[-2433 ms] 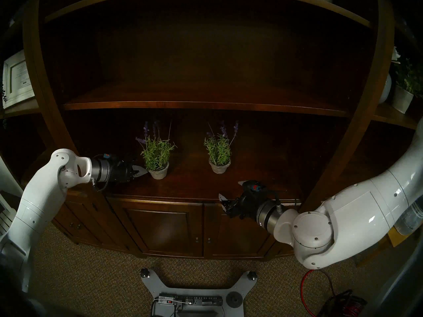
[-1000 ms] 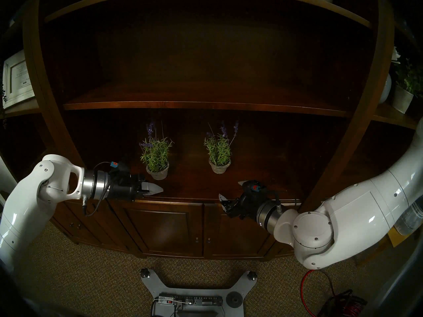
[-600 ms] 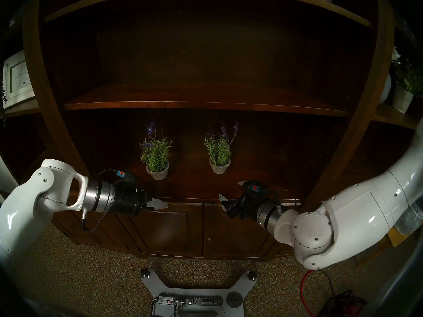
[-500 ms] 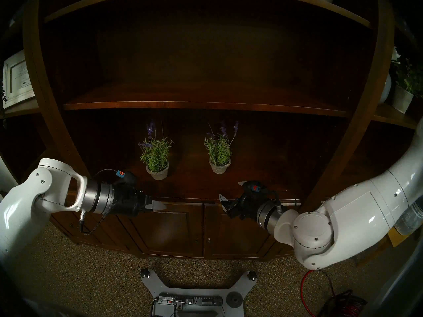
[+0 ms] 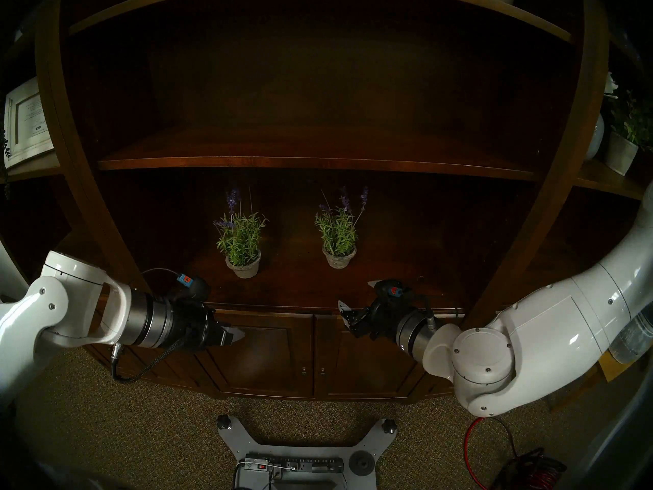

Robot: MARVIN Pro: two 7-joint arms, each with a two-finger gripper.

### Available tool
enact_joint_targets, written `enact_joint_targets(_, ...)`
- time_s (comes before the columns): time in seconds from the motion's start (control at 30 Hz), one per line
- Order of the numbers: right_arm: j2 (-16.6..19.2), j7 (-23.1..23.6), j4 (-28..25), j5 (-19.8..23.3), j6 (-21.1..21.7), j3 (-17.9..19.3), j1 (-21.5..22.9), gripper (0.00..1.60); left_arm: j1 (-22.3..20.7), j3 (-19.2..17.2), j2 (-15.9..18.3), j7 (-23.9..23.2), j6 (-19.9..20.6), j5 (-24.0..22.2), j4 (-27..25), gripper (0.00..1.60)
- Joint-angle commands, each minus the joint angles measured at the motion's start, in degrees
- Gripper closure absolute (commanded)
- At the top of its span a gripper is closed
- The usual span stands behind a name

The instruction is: Place the fake decorative plant upright

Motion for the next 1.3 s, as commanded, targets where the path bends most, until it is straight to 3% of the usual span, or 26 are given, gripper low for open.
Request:
enact_joint_targets(0.0, -0.1, 0.0, 0.0, -0.2, -0.2, 0.7, 0.6, 0.00, 4.9, -0.7, 0.6, 0.4, -0.2, 2.1, -1.7, 1.39)
enact_joint_targets(0.07, -0.1, 0.0, 0.0, -0.2, -0.2, 0.7, 0.6, 0.00, 5.6, -0.6, 0.7, 0.6, -0.2, 2.5, -1.7, 1.39)
enact_joint_targets(0.27, -0.1, 0.0, 0.0, -0.2, -0.2, 0.6, 0.6, 0.00, 8.7, -0.9, 0.8, 1.8, -0.2, 4.8, -1.7, 1.60)
enact_joint_targets(0.43, -0.1, 0.0, 0.0, -0.2, -0.2, 0.7, 0.6, 0.00, 9.9, -2.5, 0.6, 2.9, -1.1, 7.1, -1.7, 1.50)
enact_joint_targets(0.57, -0.2, 0.0, 0.0, -0.2, -0.2, 0.7, 0.6, 0.00, 10.6, -4.5, 0.1, 3.7, -2.2, 9.2, -1.7, 1.54)
enact_joint_targets(0.8, -0.2, 0.0, 0.0, -0.2, -0.2, 0.7, 0.6, 0.00, 11.5, -8.6, -1.5, 4.2, -4.8, 12.9, -1.7, 1.41)
enact_joint_targets(0.83, -0.2, -0.1, 0.0, -0.2, -0.2, 0.7, 0.6, 0.00, 11.7, -9.1, -1.7, 4.1, -5.1, 13.4, -1.7, 1.33)
enact_joint_targets(1.27, -0.2, -0.1, 0.0, -0.2, -0.2, 0.7, 0.6, 0.00, 12.5, -8.6, -2.0, 3.2, -5.2, 13.7, -1.7, 1.30)
